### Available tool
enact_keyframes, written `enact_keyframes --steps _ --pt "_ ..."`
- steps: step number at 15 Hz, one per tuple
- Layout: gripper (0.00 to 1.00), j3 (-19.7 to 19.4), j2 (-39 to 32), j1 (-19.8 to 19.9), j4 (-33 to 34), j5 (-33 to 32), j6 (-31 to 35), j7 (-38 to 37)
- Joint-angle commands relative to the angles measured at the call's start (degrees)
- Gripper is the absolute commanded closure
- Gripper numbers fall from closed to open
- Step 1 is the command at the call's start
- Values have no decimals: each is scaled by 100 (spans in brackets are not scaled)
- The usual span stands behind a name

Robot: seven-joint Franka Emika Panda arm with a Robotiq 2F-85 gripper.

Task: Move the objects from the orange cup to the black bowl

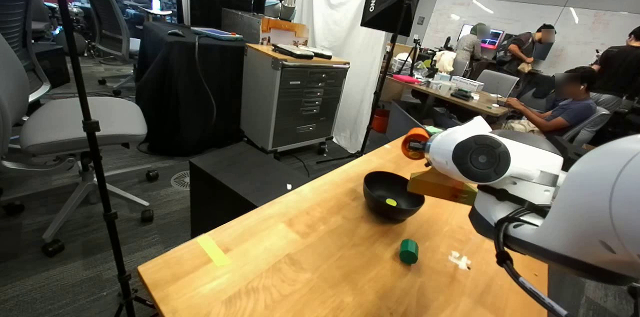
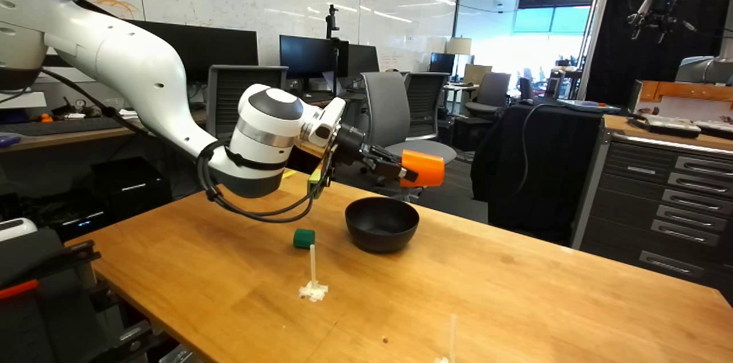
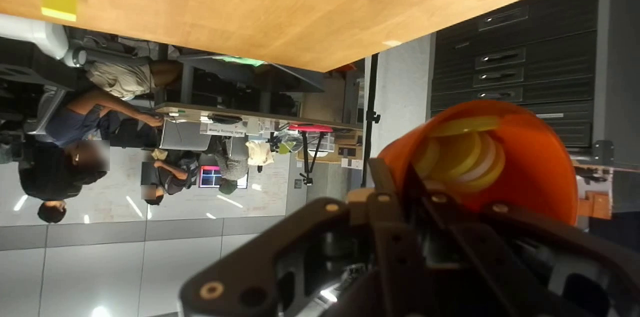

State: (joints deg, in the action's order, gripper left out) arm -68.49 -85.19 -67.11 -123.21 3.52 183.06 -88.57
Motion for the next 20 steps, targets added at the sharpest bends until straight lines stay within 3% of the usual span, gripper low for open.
enact_keyframes --steps 1,8,20 --pt "94 -85 0 -135 23 -564 -205 -562" --pt "94 -84 1 -195 211 -1760 -464 -1642" --pt "94 -2 1 -70 829 -4376 -1243 -4173"
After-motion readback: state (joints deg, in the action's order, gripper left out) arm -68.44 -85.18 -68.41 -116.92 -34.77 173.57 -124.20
